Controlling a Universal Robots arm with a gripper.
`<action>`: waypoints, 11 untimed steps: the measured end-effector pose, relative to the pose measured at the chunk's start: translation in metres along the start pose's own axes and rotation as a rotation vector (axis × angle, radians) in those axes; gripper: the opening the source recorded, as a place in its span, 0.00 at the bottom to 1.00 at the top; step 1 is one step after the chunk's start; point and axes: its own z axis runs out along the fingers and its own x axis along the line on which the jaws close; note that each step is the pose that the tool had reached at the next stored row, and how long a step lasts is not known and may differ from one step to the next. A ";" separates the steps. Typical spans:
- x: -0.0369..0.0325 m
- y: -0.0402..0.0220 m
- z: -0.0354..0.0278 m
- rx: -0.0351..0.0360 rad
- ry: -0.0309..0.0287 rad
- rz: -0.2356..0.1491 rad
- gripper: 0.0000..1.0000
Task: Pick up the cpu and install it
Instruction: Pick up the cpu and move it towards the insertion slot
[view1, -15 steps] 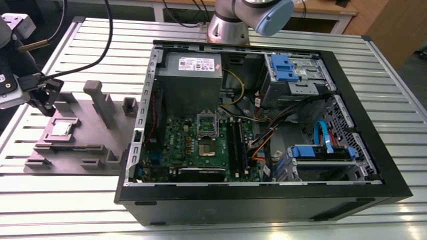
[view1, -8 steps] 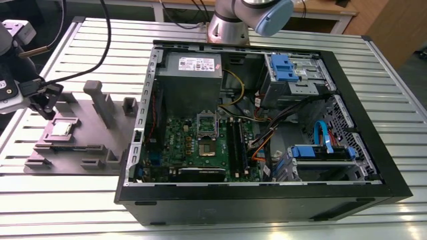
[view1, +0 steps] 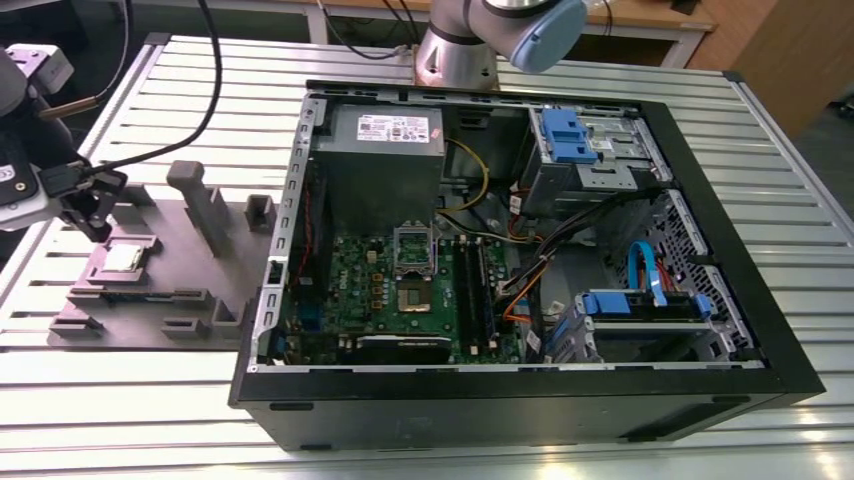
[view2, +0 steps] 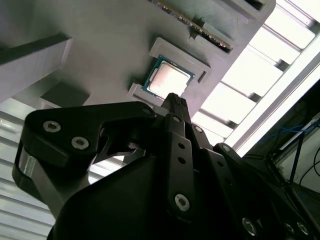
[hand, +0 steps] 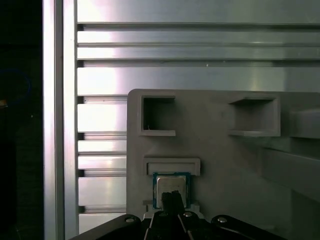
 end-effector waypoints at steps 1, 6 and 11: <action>-0.0015 0.0000 0.0002 -0.0001 -0.0001 0.000 0.10; -0.0031 0.0000 0.0005 0.0000 0.0000 0.000 0.10; -0.0032 0.0000 0.0010 0.0000 0.0000 0.000 0.10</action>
